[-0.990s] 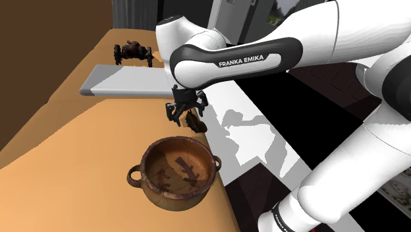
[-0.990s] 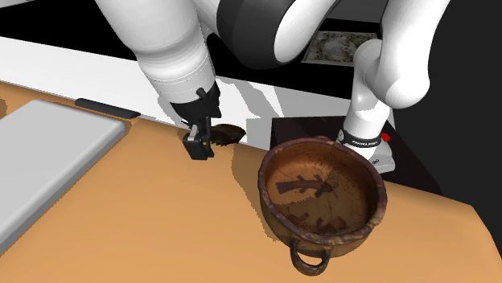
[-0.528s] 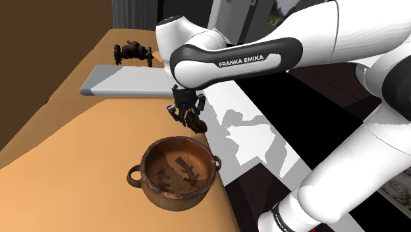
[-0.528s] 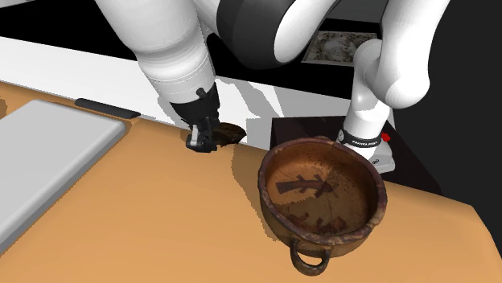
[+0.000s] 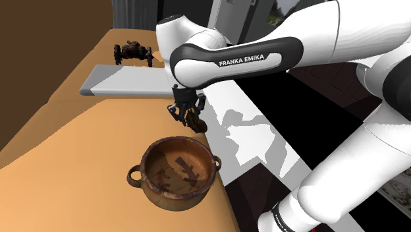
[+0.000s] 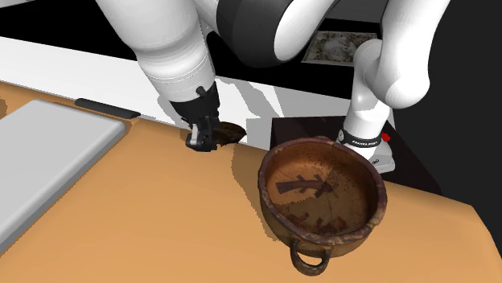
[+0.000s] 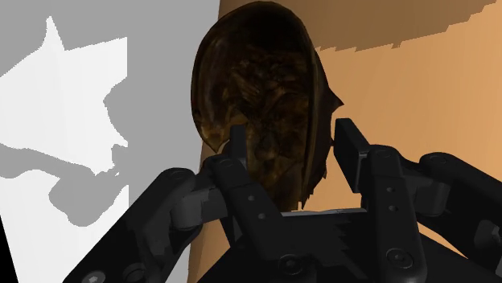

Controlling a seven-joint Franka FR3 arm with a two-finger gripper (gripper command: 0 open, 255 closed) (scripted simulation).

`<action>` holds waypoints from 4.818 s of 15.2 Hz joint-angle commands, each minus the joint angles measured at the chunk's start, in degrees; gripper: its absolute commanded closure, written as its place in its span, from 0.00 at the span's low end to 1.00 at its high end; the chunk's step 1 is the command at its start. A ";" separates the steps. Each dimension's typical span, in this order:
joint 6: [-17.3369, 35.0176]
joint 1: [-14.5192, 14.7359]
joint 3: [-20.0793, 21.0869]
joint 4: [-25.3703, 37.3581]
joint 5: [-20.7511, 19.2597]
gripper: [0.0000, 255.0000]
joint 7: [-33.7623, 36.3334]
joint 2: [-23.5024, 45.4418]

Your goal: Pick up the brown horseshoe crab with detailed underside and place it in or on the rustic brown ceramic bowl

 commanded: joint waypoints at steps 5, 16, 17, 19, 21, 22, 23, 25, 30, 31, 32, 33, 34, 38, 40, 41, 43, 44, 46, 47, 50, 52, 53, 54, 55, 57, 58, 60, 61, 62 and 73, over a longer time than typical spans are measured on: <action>-3.96 -0.02 -0.06 3.20 0.66 1.00 -1.25 -1.11; -11.98 -0.06 -0.12 10.63 1.17 1.00 -3.28 -2.09; -12.72 -0.06 -0.12 11.39 1.16 1.00 -3.43 -2.09; -14.23 -0.05 -0.10 12.96 1.13 1.00 -3.73 -2.05; -15.75 -0.04 -0.06 14.59 1.06 1.00 -4.00 -1.95; -16.51 -0.03 -0.04 15.43 1.02 1.00 -4.13 -1.87; -17.29 -0.02 -0.02 16.28 0.96 1.00 -4.25 -1.78; -18.84 0.01 0.04 18.05 0.82 1.00 -4.48 -1.56; -22.32 0.13 0.23 22.15 0.39 1.00 -4.92 -0.83; -22.62 0.66 0.78 21.60 1.06 1.00 -3.90 -1.55; -22.94 1.20 1.33 21.13 1.71 1.00 -2.85 -2.21; -23.27 1.75 1.91 20.72 2.35 1.00 -1.77 -2.82; -23.63 2.31 2.51 20.39 2.99 1.00 -0.66 -3.36; -25.14 4.61 5.09 19.79 5.39 1.00 4.09 -4.89; -25.95 5.78 6.53 19.90 6.48 1.00 6.67 -5.24; -26.35 6.37 7.28 20.06 6.99 1.00 8.03 -5.31; -27.18 7.57 8.87 20.58 7.94 1.00 10.86 -5.22; -27.59 8.18 9.70 20.95 8.36 1.00 12.34 -5.05; -28.40 9.42 11.45 21.89 9.08 1.00 15.46 -4.46; -28.81 10.06 12.37 22.46 9.37 1.00 17.10 -4.02; -28.81 11.42 14.23 22.81 9.98 1.00 20.54 -3.12; -27.16 11.36 14.07 20.78 10.31 1.00 20.38 -3.68; -26.35 11.35 14.01 19.80 10.46 1.00 20.32 -3.93; -25.54 11.34 13.95 18.84 10.60 1.00 20.27 -4.15; -24.74 11.33 13.90 17.90 10.72 1.00 20.24 -4.35; -23.15 11.33 13.83 16.07 10.94 1.00 20.19 -4.70; -22.37 11.34 13.80 15.18 11.03 1.00 20.19 -4.84; -20.80 11.36 13.77 13.46 11.19 1.00 20.21 -5.06; -20.02 11.38 13.76 12.62 11.25 1.00 20.23 -5.15; -19.25 11.39 13.76 11.80 11.31 1.00 20.26 -5.21; -17.25 11.43 13.79 9.74 11.40 0.00 20.39 -5.29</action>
